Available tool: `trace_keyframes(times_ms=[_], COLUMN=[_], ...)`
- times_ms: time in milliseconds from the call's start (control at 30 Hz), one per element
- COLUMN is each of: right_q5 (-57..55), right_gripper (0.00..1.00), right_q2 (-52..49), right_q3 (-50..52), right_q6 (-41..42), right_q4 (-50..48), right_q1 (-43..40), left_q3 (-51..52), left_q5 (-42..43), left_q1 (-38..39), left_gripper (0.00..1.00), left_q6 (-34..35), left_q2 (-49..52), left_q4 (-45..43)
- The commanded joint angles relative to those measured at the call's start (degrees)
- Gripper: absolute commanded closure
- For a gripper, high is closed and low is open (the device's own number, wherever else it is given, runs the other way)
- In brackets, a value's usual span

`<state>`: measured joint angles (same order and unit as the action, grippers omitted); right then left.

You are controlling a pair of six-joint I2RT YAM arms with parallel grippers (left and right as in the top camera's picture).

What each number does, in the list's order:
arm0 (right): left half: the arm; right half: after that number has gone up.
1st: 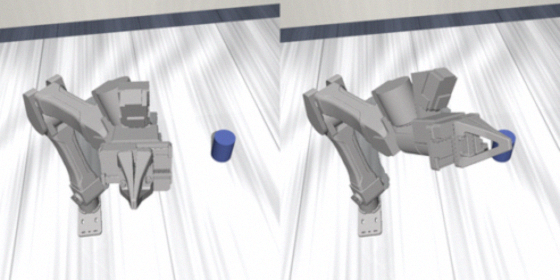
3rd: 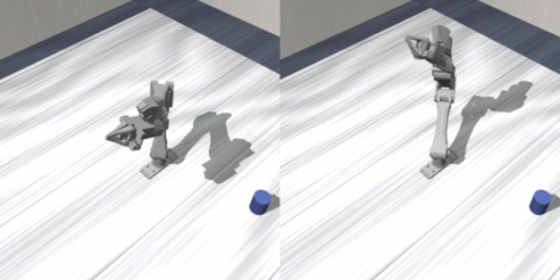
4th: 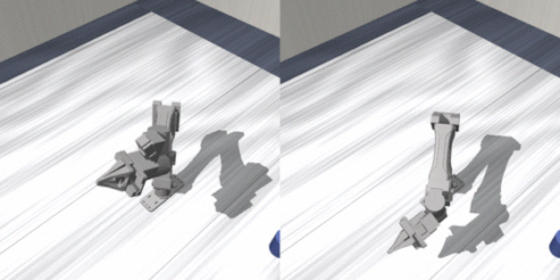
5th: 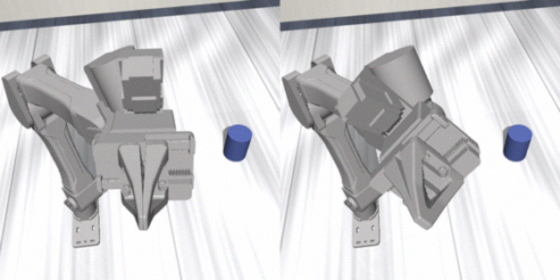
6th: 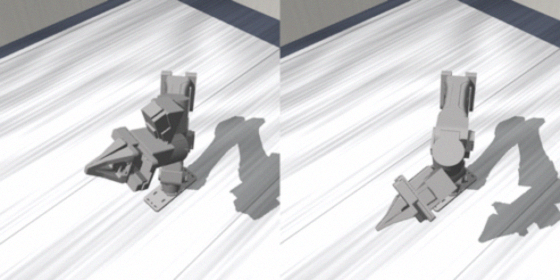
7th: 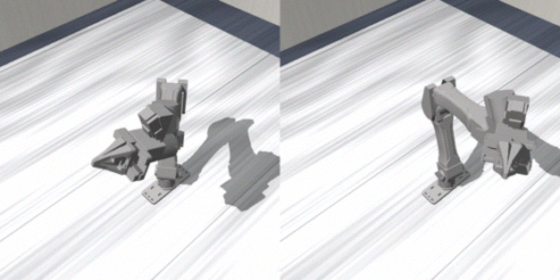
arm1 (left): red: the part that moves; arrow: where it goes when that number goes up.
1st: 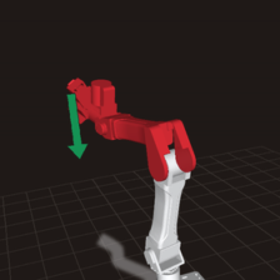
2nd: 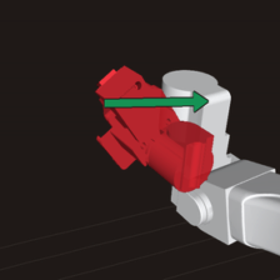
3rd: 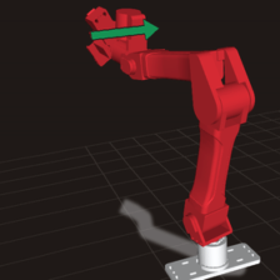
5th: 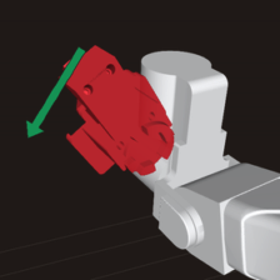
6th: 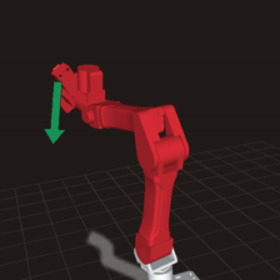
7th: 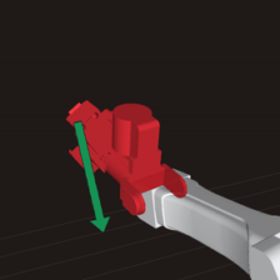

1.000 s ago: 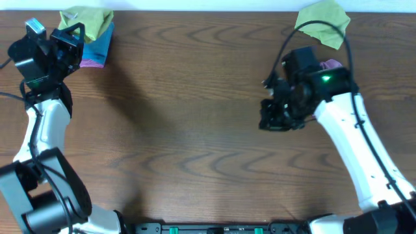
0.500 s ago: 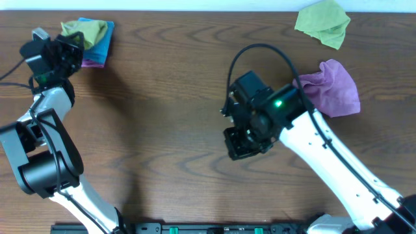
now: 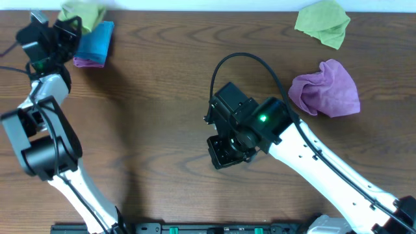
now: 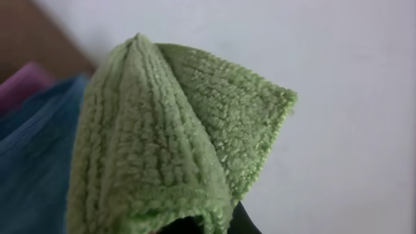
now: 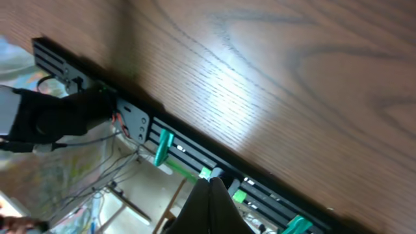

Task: Fold the cloth
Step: 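Lower the green cloth onto the stack and open the left gripper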

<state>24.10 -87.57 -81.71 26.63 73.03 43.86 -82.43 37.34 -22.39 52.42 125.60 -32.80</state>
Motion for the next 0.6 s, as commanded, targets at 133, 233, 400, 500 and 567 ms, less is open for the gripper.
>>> trace_keyframes(times_ms=[133, 233, 400, 500, 567], right_q5=[1.9, 1.9, 1.8, 1.8, 1.8], right_gripper=[0.98, 0.99, 0.99, 0.98, 0.98], right_q2=[1.1, 1.1, 1.1, 1.1, 1.1], right_q3=[-0.8, -0.8, -0.8, -0.8, -0.8], right_q6=[2.3, 2.3, 2.2, 1.4, 0.9], right_q4=[-2.9, -4.0, -5.3, -5.3, -5.3], right_q1=[1.2, 1.6, 1.6, 1.6, 1.6], left_q3=[-1.1, -1.1, -1.1, -1.1, -1.1], left_q5=[3.1, 4.2, 6.3, 8.7, 10.3], left_q1=[0.6, 0.5, -0.2, -1.5, -3.0], left_gripper=[0.94, 0.87, 0.05, 0.05, 0.05], left_q6=[0.0, 0.1, 1.4, 3.9, 5.0], left_q2=[5.7, 6.3, 6.3, 5.9, 5.3], left_q4=[0.0, 0.0, 1.1, 1.2, 1.2])
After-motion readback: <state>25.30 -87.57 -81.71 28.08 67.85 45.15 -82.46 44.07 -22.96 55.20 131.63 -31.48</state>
